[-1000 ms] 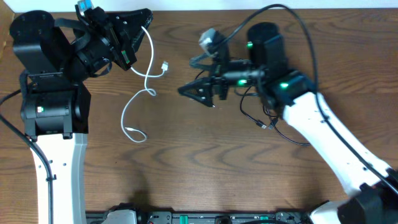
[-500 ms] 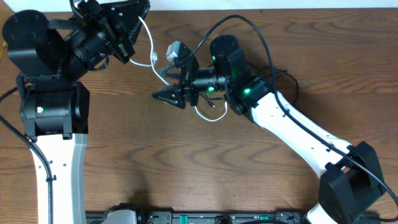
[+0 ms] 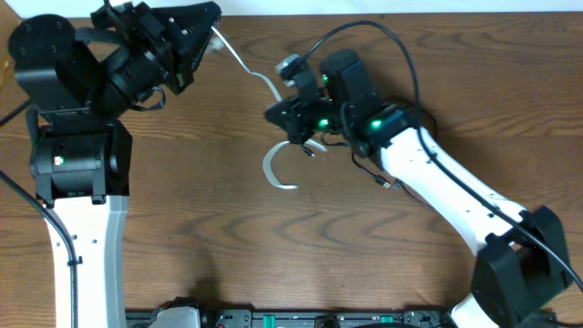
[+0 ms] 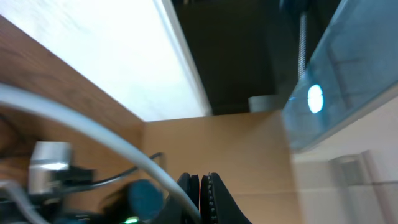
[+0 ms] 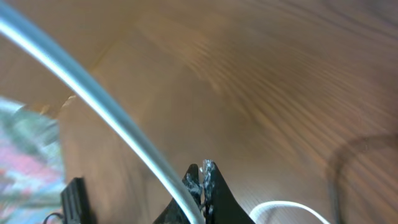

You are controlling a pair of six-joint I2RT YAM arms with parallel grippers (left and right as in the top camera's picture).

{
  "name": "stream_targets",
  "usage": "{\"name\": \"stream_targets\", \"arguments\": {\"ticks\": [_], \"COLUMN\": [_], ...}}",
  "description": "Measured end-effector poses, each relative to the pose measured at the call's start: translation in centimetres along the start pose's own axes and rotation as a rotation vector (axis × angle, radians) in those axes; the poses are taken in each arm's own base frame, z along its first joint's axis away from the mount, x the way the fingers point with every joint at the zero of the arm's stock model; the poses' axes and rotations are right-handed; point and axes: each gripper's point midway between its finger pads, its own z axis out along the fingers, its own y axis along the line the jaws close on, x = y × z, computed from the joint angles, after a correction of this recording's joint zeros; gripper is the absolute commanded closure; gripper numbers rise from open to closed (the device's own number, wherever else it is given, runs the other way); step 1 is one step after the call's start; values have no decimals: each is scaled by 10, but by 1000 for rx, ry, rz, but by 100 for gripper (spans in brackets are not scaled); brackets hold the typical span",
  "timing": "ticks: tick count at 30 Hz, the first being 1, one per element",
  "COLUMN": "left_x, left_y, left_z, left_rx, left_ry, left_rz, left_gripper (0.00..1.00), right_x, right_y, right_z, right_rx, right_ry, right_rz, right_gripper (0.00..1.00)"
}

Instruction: Untangle cables

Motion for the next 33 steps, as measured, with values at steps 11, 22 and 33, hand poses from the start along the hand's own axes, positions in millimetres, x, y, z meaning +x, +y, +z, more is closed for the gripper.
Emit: {"name": "stream_targets", "arguments": {"ticks": [11,22,33], "left_x": [0,0,2], "left_y": [32,37,43], "left_z": [-1,-2,-3], "left_rx": [-120,-140,-160], "left_ry": [-15,-12,0], "left_rz": [85,142,167], "left_gripper": [23,12,13], "right_x": [-72,-136,-117], "right_y": [-28,-31,-123], "right_z": [-176,-343,-449], "right_rx": [242,200,449], "right_ry": [-310,-626,-800], "right_rz": [59,140,276], "right_gripper": [99,99,99]}}
